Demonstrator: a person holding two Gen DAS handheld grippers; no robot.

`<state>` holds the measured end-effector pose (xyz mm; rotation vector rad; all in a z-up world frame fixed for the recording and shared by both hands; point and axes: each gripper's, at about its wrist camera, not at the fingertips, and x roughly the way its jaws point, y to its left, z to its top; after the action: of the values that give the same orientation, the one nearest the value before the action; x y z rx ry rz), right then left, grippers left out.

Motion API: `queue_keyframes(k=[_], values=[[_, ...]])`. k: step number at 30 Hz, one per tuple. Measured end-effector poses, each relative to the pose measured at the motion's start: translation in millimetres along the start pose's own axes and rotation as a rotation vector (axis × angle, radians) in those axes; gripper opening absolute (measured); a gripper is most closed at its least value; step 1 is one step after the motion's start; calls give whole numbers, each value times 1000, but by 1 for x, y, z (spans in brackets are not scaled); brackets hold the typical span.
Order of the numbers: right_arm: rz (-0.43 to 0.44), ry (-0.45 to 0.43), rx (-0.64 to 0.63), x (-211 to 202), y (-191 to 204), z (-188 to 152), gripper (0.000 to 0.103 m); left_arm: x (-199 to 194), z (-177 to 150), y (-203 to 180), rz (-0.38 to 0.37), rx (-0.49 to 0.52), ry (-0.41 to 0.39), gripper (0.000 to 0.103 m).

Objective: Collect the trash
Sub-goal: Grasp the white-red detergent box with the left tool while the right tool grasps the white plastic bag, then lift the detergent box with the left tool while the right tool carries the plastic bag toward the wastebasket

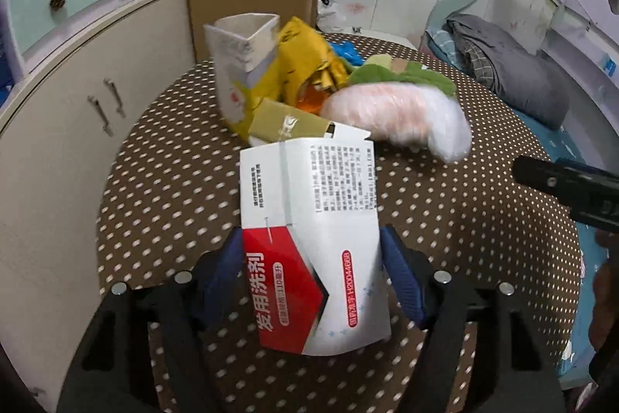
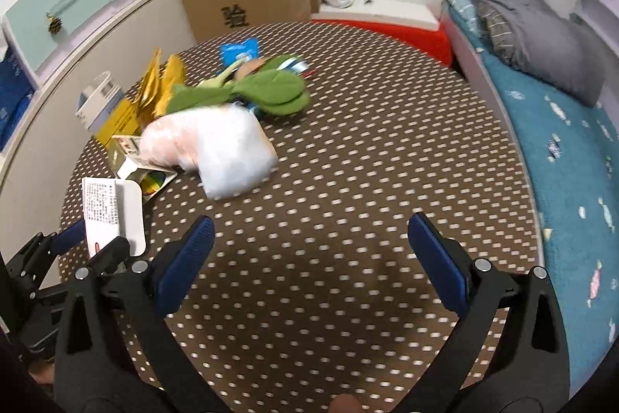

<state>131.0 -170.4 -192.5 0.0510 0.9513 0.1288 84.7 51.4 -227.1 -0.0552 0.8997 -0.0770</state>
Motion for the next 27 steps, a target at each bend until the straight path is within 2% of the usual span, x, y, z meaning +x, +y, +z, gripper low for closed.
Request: queue_keyframes(k=[6, 9, 10, 11, 13, 15, 16, 19, 20, 21, 22, 23, 24, 26, 27], values=[[60, -7, -63, 13, 24, 5, 98, -3, -7, 5, 18, 14, 10, 70], [72, -17, -142, 27, 37, 16, 98, 2, -6, 4, 25, 23, 17, 71], [88, -22, -180, 33, 43, 22, 98, 2, -6, 3, 18, 22, 16, 66], [95, -21, -217, 40, 49, 27, 98, 2, -5, 3, 6, 19, 14, 58], [122, -6, -273, 53, 58, 32, 97, -3, -4, 3, -1, 26, -5, 51], [150, 24, -305, 67, 64, 34, 82, -6, -4, 1, -7, 25, -7, 49], [186, 52, -300, 71, 63, 34, 52, -7, -4, 1, -12, 22, -5, 49], [258, 66, -247, 70, 54, 31, 41, -10, -9, 3, -14, 29, -7, 49], [276, 62, -230, 66, 49, 29, 39, -9, -10, 1, -7, 39, -2, 53], [290, 53, -209, 62, 44, 27, 39, -6, -10, 0, -3, 46, 8, 66], [296, 45, -194, 58, 40, 25, 39, -1, -11, -1, 4, 44, 15, 70], [300, 37, -174, 53, 33, 23, 39, 2, -13, -1, 2, 44, 19, 70], [304, 33, -159, 49, 28, 21, 39, 5, -13, -3, 12, 54, 21, 64], [299, 29, -140, 43, 18, 18, 39, 7, -12, -4, 3, 61, 21, 63], [294, 25, -135, 39, 14, 15, 39, 6, -11, -4, -7, 60, 19, 58]])
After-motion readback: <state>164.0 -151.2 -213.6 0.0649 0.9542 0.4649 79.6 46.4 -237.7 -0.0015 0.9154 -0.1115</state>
